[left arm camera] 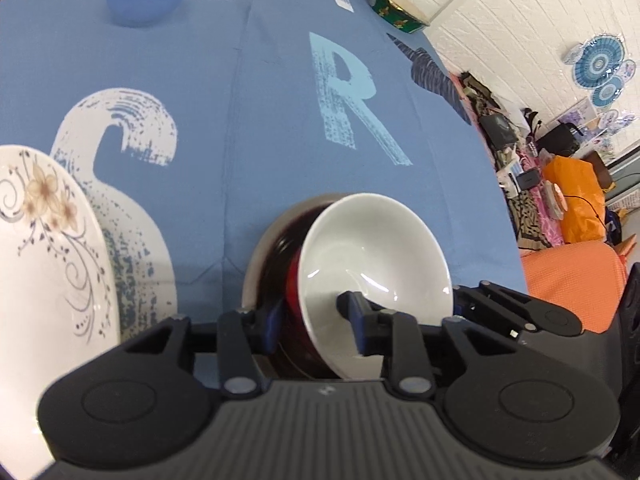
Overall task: Organize plates and bowls
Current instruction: 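Carry the red bowl into the steel bowl and open the left gripper, then move the left gripper to the rim of the blue plastic bowl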
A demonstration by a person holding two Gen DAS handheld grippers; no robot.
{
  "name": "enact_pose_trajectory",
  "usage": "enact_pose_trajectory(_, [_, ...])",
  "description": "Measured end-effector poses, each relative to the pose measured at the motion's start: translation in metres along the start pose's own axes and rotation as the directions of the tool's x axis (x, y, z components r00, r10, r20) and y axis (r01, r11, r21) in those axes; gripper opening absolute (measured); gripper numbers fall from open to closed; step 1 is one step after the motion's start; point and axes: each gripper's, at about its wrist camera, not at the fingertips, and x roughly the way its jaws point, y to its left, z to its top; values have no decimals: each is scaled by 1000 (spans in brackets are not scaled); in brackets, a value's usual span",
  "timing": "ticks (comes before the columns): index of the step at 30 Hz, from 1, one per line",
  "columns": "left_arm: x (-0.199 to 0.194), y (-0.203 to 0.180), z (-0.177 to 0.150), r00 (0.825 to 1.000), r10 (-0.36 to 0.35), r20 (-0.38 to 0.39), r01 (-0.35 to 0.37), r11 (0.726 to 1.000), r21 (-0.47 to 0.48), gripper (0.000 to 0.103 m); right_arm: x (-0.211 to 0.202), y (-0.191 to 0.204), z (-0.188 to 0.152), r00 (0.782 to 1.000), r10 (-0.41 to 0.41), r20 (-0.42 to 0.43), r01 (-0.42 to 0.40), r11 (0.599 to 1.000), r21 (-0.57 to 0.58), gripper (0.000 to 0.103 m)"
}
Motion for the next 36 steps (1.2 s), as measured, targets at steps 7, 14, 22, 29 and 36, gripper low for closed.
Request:
enact_pose_trajectory(7, [-7, -3, 0, 999, -26, 25, 25, 1000, 18, 53, -11, -3, -1, 1000, -17, 8, 17, 1000, 21, 29])
enact_pose_trajectory(14, [-41, -2, 6, 990, -41, 132, 36, 998, 45, 56, -48, -11, 9, 988, -54, 142, 46, 997, 54, 30])
enact_pose_trajectory(22, [-60, 21, 16, 982, 35, 183, -45, 997, 55, 58, -37, -13, 17, 989, 11, 146, -26, 994, 104, 31])
enact_pose_trajectory(29, [-73, 55, 32, 961, 148, 234, -165, 985, 54, 61, -17, -6, 42, 989, 83, 124, -102, 983, 152, 32])
enact_pose_trajectory(36, [-79, 91, 59, 943, 217, 255, -232, 972, 31, 62, 5, 14, 85, 996, -7, 84, -6, 988, 154, 32])
